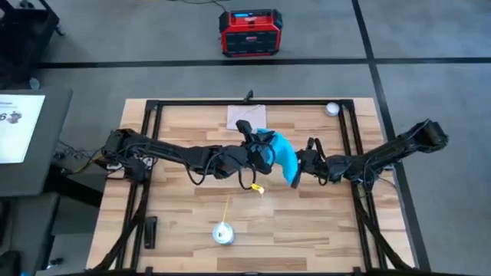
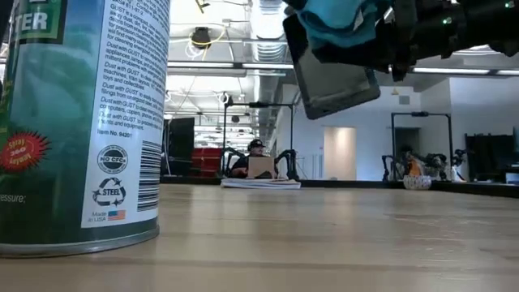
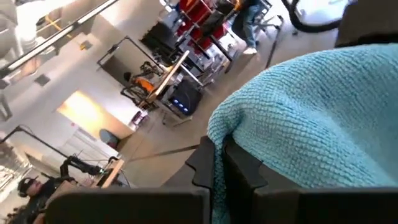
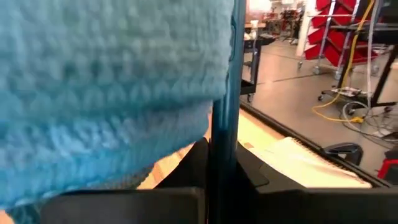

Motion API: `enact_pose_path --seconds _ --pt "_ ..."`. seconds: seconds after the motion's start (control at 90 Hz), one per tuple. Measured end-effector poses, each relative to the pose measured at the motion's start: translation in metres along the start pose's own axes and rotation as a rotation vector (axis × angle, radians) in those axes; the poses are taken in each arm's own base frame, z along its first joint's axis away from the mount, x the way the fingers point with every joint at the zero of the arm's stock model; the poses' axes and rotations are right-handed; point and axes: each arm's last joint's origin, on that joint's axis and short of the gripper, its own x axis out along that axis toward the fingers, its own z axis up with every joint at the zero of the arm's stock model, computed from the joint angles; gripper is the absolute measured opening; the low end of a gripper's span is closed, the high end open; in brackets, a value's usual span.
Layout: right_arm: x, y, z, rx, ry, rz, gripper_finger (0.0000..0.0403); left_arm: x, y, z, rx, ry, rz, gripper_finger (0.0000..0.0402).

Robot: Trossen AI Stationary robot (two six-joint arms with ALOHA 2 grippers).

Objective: Apply microfiber cloth
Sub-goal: Wipe the front of the tablet with a blue microfiber cloth

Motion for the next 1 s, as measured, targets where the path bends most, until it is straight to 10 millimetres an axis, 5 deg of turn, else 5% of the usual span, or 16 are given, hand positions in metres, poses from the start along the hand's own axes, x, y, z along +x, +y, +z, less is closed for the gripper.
enact_pose_path --seconds 0.311,0.5,1.0 --pt "0.005 -0.008 0.016 0.084 -0.098 -0.06 0.001 -0.013 -0.012 0.007 0.104 -0.063 -0.035 0.0" --pt "0.006 -0.008 0.012 0.052 -0.079 -0.047 0.001 -0.032 0.01 0.027 0.028 -0.106 0.042 0.0" --pt "0.003 -0.005 0.018 0.041 -0.126 -0.034 0.001 -0.028 -0.009 -0.002 0.053 0.075 0.043 0.0"
